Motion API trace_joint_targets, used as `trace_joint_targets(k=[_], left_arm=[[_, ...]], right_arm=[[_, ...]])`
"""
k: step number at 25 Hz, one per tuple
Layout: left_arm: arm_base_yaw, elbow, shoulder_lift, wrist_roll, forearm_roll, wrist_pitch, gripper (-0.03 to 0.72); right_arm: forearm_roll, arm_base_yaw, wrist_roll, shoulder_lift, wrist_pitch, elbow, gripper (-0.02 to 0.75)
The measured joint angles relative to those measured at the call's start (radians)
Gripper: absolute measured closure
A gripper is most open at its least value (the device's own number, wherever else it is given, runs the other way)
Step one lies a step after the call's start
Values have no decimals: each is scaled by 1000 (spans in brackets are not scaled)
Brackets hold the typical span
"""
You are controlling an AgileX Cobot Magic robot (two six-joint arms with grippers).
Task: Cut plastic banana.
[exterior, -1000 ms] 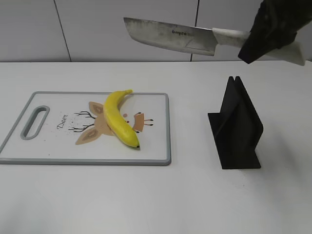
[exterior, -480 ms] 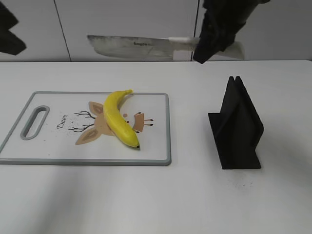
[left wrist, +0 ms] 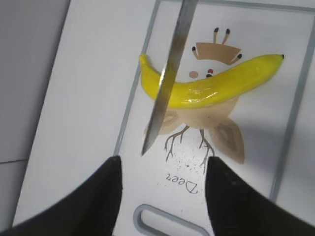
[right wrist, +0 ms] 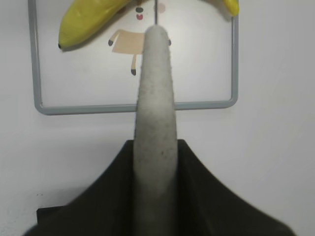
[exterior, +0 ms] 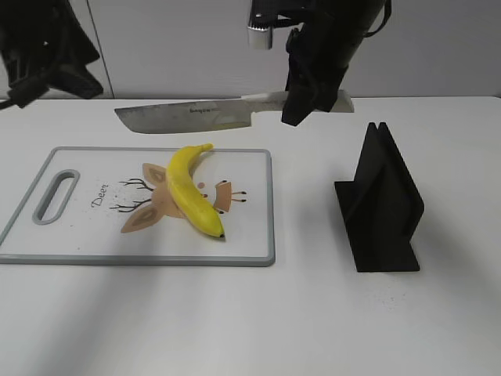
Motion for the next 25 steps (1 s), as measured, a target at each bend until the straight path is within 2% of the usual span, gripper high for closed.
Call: trace_joint_targets(k=[6, 10, 17, 22, 25], left_arm=[[-45, -1, 83, 26, 7, -40, 159], [-49, -1, 110, 27, 14, -61, 178], [-49, -1, 143, 29, 16, -102, 333], [-49, -3, 171, 29, 16, -110, 388], [-49, -4, 171, 29, 14, -130, 508]], right_arm=[[58, 7, -56, 35, 0, -69, 557], [71, 8, -74, 38, 0, -72, 557], [89, 8, -105, 39, 0, -79, 557], [105, 8, -134, 40, 0, -79, 558], [105, 8, -137, 48, 0, -79, 558]])
